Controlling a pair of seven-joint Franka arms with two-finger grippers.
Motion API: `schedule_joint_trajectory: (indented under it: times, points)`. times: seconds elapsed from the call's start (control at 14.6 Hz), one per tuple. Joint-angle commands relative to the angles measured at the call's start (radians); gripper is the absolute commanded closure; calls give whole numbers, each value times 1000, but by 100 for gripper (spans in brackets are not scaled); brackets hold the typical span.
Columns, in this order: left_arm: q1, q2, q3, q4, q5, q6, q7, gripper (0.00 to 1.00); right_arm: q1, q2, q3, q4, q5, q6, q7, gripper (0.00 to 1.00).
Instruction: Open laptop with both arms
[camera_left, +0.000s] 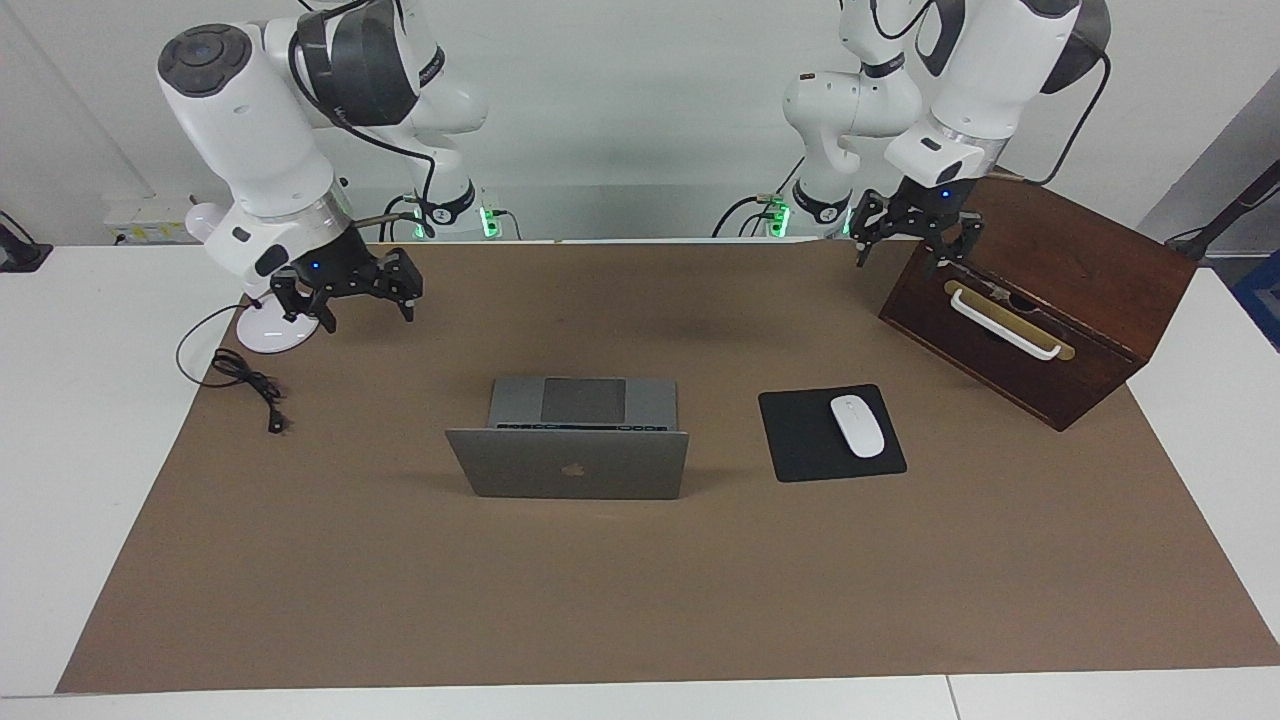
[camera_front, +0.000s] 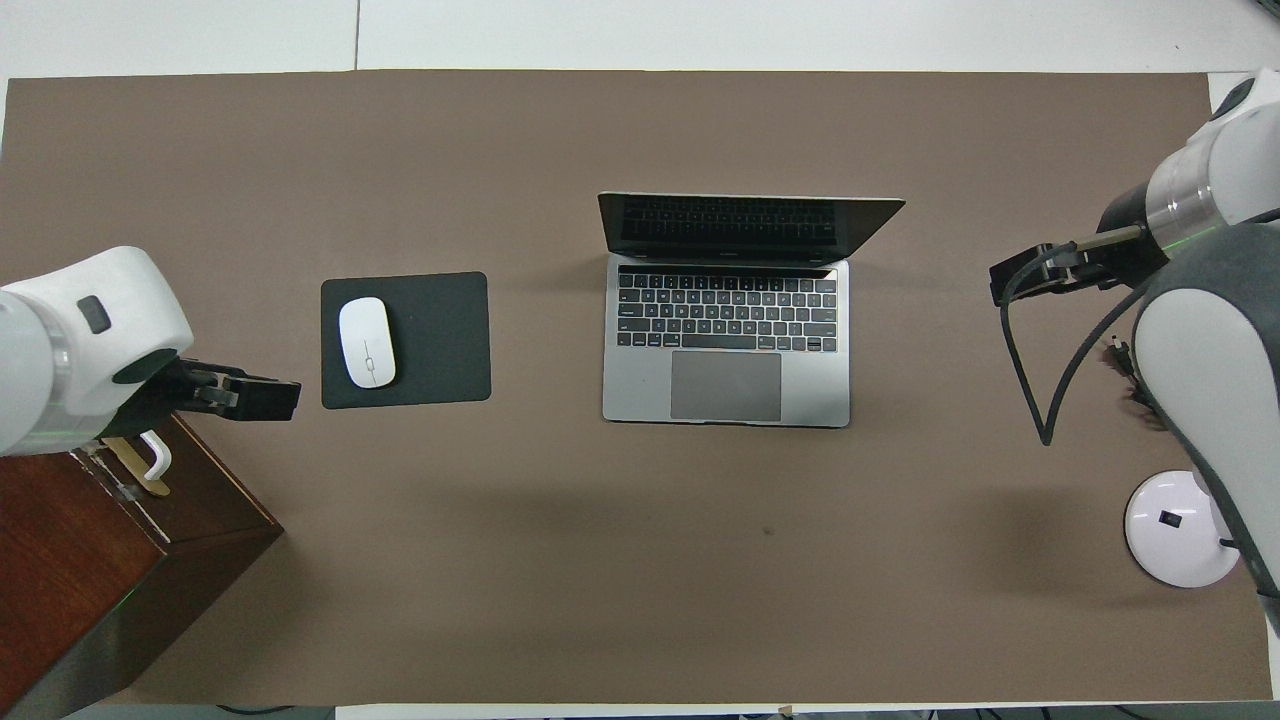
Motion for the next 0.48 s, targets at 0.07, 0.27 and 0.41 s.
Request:
schedule_joint_trajectory:
  times: [0.07, 0.27, 0.41]
  points:
    - [106, -16, -10, 23, 6, -52, 15, 0, 38, -5, -7, 2, -12, -24, -11, 0]
    - [190, -16, -9, 23, 27, -38, 6, 0, 59, -37, -32, -61, -11, -18, 38, 0]
    - [197, -7, -6, 48, 64, -46, 4, 0, 61, -32, -37, -54, -11, 0, 31, 0]
